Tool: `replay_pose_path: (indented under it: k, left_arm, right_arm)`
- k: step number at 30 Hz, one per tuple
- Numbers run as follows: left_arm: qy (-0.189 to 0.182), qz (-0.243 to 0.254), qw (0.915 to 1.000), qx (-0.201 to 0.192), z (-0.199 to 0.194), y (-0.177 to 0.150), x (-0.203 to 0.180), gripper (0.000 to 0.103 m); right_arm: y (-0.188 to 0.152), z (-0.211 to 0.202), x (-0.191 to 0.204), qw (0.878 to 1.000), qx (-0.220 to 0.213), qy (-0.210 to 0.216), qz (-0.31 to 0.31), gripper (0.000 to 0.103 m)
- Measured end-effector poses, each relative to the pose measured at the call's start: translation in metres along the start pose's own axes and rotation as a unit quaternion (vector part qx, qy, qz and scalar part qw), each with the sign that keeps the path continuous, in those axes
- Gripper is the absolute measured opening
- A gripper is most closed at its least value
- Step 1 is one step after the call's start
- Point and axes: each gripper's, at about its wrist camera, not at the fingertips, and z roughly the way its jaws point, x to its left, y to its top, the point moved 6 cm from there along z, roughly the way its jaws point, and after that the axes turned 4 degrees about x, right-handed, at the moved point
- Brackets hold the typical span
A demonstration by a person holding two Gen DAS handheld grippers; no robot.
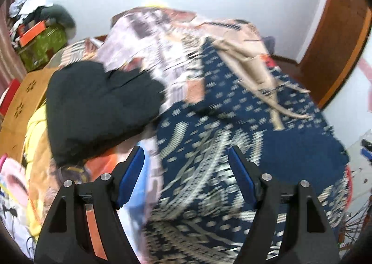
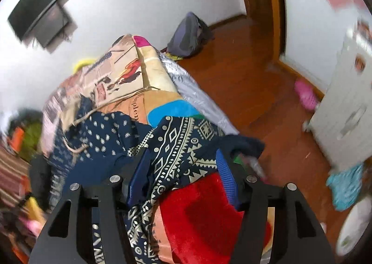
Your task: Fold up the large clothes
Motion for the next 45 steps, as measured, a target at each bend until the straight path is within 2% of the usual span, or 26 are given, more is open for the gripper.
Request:
replay_pose_path:
  k: [2, 4, 11, 15, 19, 22, 24, 26, 28, 30, 34, 37, 41, 45]
  left_arm:
    - [-0.015, 0.007, 0.9998, -0.005, 0.001, 0.005, -0.016, 0.074]
    - [-0.027, 0.015, 0.9995, -0.003, 0.005, 0.006, -0.03, 0.074]
    - [-0.047, 0.034, 0.9979, 0.027, 0.034, -0.01, -0.068, 0.074]
    - [-0.049, 0.03, 0.9973, 0.046, 0.046, -0.021, -0.071, 0.074]
    - [-0.044, 0.024, 0.9971, 0.057, 0.053, -0.027, -0.066, 0.074]
    - [-0.039, 0.021, 0.9973, 0.058, 0.054, -0.029, -0.062, 0.074]
    - [-0.035, 0.02, 0.9974, 0.059, 0.054, -0.031, -0.059, 0.074]
    - [-0.034, 0.019, 0.9975, 0.059, 0.053, -0.033, -0.056, 0.074]
    - [-0.034, 0.019, 0.9975, 0.059, 0.052, -0.034, -0.055, 0.074]
    - [-0.035, 0.02, 0.9977, 0.055, 0.048, -0.034, -0.055, 0.074]
    - [-0.034, 0.024, 0.9981, 0.044, 0.038, -0.034, -0.055, 0.074]
    - [-0.036, 0.027, 0.9984, 0.034, 0.03, -0.033, -0.056, 0.074]
    - [-0.045, 0.027, 0.9985, 0.019, 0.016, -0.031, -0.057, 0.074]
    - [-0.052, 0.023, 0.9984, 0.007, 0.004, -0.031, -0.056, 0.074]
  right_arm:
    - [0.0, 0.01, -0.015, 0.999, 0.017, 0.02, 0.039, 0.055]
    - [-0.002, 0.018, -0.026, 0.998, 0.025, 0.016, 0.057, 0.055]
    - [-0.009, 0.062, -0.049, 0.989, 0.087, 0.03, 0.113, 0.055]
    - [0.002, 0.075, -0.055, 0.986, 0.092, 0.033, 0.133, 0.055]
    - [0.011, 0.095, -0.059, 0.985, 0.106, 0.013, 0.138, 0.056]
    - [0.014, 0.098, -0.06, 0.987, 0.098, -0.004, 0.13, 0.054]
    - [0.017, 0.096, -0.059, 0.988, 0.088, -0.012, 0.126, 0.042]
    - [0.019, 0.091, -0.058, 0.989, 0.077, -0.016, 0.126, 0.025]
    - [0.022, 0.084, -0.057, 0.99, 0.067, -0.013, 0.124, 0.014]
    - [0.026, 0.071, -0.053, 0.991, 0.05, -0.002, 0.121, 0.011]
    - [0.039, 0.034, -0.024, 0.997, 0.006, 0.019, 0.076, 0.008]
    - [0.05, -0.005, 0.019, 0.998, -0.039, 0.045, 0.014, 0.007]
    - [0.051, -0.041, 0.078, 0.991, -0.073, 0.088, -0.063, 0.007]
    - [0.023, -0.052, 0.132, 0.978, -0.068, 0.132, -0.145, 0.007]
